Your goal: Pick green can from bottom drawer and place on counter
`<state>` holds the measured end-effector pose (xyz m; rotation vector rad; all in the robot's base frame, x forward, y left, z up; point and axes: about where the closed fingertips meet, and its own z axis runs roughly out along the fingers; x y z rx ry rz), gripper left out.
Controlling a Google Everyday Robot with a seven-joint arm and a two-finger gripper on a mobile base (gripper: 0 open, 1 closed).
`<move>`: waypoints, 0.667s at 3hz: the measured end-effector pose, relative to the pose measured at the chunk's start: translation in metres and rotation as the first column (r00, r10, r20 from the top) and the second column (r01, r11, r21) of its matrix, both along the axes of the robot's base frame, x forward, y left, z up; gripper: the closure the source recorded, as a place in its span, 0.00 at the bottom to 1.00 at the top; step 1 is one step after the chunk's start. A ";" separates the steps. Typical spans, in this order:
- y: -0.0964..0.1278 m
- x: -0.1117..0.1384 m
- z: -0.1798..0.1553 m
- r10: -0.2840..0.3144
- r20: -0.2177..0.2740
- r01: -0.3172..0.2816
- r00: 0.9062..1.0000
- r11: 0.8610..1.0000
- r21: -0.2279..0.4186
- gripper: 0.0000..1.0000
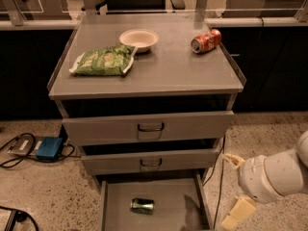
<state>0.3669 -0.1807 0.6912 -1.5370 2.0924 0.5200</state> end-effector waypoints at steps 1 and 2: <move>-0.017 0.014 0.025 -0.033 0.119 0.048 0.992 0.991 -0.127 0.00; -0.017 0.014 0.025 -0.033 0.119 0.048 0.992 0.991 -0.127 0.00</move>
Offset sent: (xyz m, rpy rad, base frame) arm 0.0108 -0.0138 0.0105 -0.0945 -0.0788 -0.0379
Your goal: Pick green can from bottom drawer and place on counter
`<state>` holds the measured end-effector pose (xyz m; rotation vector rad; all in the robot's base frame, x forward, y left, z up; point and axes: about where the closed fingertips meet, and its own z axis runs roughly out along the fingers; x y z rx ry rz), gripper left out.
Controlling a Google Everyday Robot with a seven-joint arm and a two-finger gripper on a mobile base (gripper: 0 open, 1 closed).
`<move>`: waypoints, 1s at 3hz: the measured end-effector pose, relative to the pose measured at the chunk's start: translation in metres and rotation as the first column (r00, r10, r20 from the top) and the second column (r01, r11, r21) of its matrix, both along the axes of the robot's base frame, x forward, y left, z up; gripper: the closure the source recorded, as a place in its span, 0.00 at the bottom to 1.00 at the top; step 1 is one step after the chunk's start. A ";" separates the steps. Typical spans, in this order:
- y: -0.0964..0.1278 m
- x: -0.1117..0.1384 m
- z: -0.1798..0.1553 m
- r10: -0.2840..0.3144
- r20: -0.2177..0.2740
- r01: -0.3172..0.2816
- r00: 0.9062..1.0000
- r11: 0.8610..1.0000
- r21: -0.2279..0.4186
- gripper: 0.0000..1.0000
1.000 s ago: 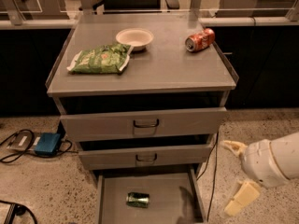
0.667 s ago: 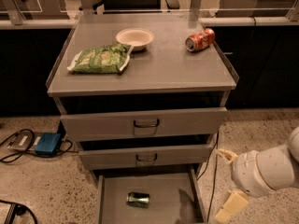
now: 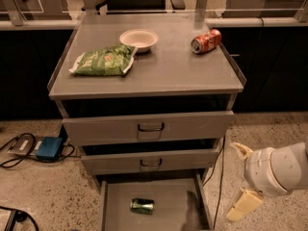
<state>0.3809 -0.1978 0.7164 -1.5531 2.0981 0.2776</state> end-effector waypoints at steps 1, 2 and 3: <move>0.027 0.009 -0.033 0.019 -0.040 -0.017 0.999 0.998 0.054 0.00; 0.067 0.019 -0.083 0.052 -0.074 -0.042 0.996 0.991 0.126 0.00; 0.093 0.035 -0.131 0.041 -0.062 -0.029 0.997 0.982 0.188 0.00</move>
Offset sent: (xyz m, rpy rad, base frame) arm 0.0508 0.1207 -0.1648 0.2293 0.0821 0.0486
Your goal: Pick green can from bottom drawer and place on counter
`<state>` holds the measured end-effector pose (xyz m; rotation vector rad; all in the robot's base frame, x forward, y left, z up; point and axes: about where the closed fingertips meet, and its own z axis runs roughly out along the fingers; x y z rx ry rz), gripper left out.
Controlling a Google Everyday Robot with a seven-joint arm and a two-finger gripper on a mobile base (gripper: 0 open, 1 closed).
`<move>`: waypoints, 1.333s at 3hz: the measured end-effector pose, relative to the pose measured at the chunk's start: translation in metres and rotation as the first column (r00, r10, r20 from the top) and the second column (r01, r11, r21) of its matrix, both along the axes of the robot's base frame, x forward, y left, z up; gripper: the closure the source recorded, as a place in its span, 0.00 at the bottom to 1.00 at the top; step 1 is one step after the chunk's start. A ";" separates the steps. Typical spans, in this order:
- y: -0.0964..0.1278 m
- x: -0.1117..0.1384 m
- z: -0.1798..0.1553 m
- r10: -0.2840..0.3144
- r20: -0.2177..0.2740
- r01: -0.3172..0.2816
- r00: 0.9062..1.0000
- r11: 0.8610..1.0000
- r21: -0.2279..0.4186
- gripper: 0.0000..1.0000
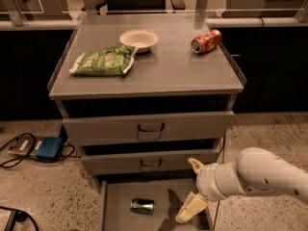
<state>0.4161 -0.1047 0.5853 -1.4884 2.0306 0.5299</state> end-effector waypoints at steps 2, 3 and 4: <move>0.021 0.014 -0.093 -0.065 0.038 0.065 0.997 0.998 0.007 0.00; 0.020 0.016 -0.092 -0.071 0.045 0.070 0.996 0.997 0.006 0.00; 0.026 0.008 -0.111 -0.061 0.006 0.061 0.998 0.998 0.020 0.00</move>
Offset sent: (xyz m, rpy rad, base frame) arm 0.0188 0.0266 -0.1450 -0.0171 -0.0516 -0.0954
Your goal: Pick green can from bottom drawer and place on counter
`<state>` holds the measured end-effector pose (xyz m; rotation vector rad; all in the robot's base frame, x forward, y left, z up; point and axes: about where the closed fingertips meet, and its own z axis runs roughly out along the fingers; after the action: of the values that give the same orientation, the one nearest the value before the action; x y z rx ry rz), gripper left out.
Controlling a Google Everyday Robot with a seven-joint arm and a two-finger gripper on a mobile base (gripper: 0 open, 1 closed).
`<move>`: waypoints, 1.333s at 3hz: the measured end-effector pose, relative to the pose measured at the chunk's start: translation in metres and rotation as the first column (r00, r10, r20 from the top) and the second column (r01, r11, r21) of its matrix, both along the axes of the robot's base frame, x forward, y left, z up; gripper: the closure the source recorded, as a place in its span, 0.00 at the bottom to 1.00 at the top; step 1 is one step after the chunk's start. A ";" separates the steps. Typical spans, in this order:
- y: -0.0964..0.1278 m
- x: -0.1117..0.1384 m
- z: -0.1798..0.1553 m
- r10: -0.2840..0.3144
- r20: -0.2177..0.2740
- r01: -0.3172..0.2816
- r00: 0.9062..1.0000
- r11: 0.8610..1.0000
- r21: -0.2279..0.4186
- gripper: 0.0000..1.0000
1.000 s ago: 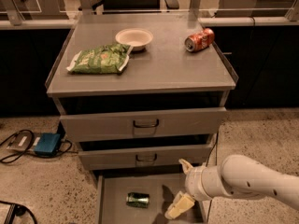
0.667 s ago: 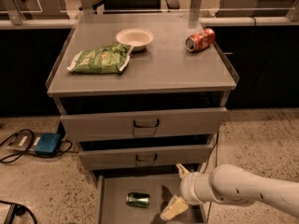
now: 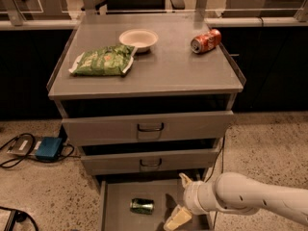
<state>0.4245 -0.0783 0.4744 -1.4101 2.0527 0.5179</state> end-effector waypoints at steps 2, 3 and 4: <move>-0.005 -0.002 -0.149 -0.094 -0.215 0.104 0.972 0.994 0.039 0.00; -0.003 0.000 -0.189 -0.118 -0.252 0.135 0.961 0.989 0.053 0.00; 0.019 0.014 -0.211 -0.099 -0.227 0.123 0.969 0.988 0.094 0.00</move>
Offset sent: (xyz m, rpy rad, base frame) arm -0.0098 -0.0104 -0.2204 0.0796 0.3261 -0.1559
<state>0.4383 -0.0588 0.2635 -1.2119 2.2278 0.7548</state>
